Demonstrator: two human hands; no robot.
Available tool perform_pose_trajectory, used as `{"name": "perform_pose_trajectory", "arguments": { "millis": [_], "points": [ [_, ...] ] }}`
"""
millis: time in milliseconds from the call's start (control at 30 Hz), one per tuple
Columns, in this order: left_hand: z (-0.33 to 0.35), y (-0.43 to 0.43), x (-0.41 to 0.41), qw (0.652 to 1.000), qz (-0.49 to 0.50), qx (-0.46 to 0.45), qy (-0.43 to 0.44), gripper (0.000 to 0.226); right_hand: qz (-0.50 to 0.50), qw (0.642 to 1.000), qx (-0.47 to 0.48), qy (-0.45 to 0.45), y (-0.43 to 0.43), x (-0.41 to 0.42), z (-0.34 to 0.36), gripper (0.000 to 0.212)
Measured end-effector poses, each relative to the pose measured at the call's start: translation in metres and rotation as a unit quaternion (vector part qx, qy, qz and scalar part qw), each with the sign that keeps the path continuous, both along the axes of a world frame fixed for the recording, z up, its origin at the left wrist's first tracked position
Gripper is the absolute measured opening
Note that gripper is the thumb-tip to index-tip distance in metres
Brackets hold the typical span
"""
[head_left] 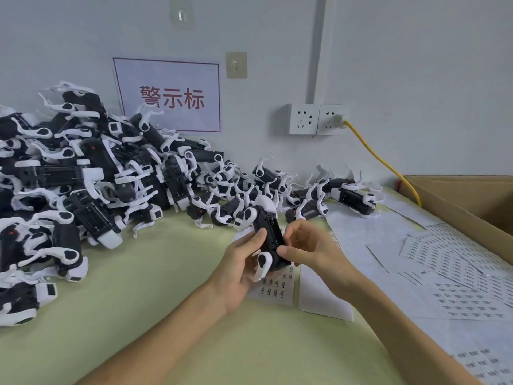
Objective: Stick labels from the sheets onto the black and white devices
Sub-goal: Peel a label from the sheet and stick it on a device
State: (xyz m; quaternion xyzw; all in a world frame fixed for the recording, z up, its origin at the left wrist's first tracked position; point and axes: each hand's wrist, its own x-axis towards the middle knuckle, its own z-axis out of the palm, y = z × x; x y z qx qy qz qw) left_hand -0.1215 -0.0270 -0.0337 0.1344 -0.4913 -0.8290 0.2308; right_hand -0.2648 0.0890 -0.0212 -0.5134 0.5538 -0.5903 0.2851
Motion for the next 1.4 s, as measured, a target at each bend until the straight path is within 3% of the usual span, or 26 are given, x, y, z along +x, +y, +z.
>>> {"name": "perform_pose_trajectory", "arguments": {
  "millis": [100, 267, 400, 500, 600, 700, 867, 933, 1000, 1133, 1267, 1400],
  "points": [
    [0.001, 0.0, 0.0, 0.999, 0.028, -0.015, -0.026, 0.051, -0.021, 1.0, 0.005, 0.009, -0.001, 0.001, 0.001, 0.026],
    [0.003, 0.0, 0.0, 0.996, 0.064, -0.024, -0.051, 0.075, -0.03, 0.999, 0.015, 0.023, -0.001, -0.002, 0.0, 0.009],
    [0.008, -0.006, 0.0, 0.997, 0.067, 0.02, -0.04, 0.031, -0.116, 0.988, 0.041, 0.089, -0.005, -0.003, -0.003, 0.009],
    [0.011, -0.015, 0.003, 0.989, 0.131, -0.001, -0.065, 0.032, -0.218, 0.943, 0.091, 0.234, -0.006, -0.007, -0.01, 0.01],
    [0.012, -0.02, 0.006, 0.981, 0.17, -0.039, -0.082, 0.037, -0.21, 0.915, 0.171, 0.299, -0.005, -0.009, -0.014, 0.034],
    [0.015, -0.025, 0.008, 0.987, 0.141, -0.041, -0.063, 0.037, -0.155, 0.889, 0.212, 0.376, -0.007, -0.007, -0.017, 0.055],
    [0.022, -0.03, 0.016, 0.999, 0.016, -0.025, -0.018, 0.056, -0.093, 0.909, 0.166, 0.37, -0.009, -0.002, -0.022, 0.045],
    [0.024, -0.029, 0.018, 0.999, 0.024, 0.0, -0.037, 0.039, -0.088, 0.906, 0.178, 0.373, -0.009, -0.004, -0.023, 0.046],
    [0.022, -0.028, 0.016, 0.998, 0.03, 0.019, -0.049, 0.048, -0.1, 0.91, 0.175, 0.361, -0.009, -0.005, -0.024, 0.042],
    [0.017, -0.019, 0.011, 0.997, 0.01, 0.038, -0.06, 0.044, -0.12, 0.916, 0.161, 0.346, -0.011, -0.007, -0.024, 0.036],
    [0.015, -0.008, 0.008, 0.997, -0.023, 0.02, -0.068, 0.062, -0.127, 0.927, 0.128, 0.329, -0.01, -0.005, -0.024, 0.026],
    [0.015, -0.011, 0.009, 0.998, -0.016, 0.056, -0.036, 0.042, -0.13, 0.939, 0.076, 0.31, -0.008, -0.005, -0.022, 0.021]
  ]
}}
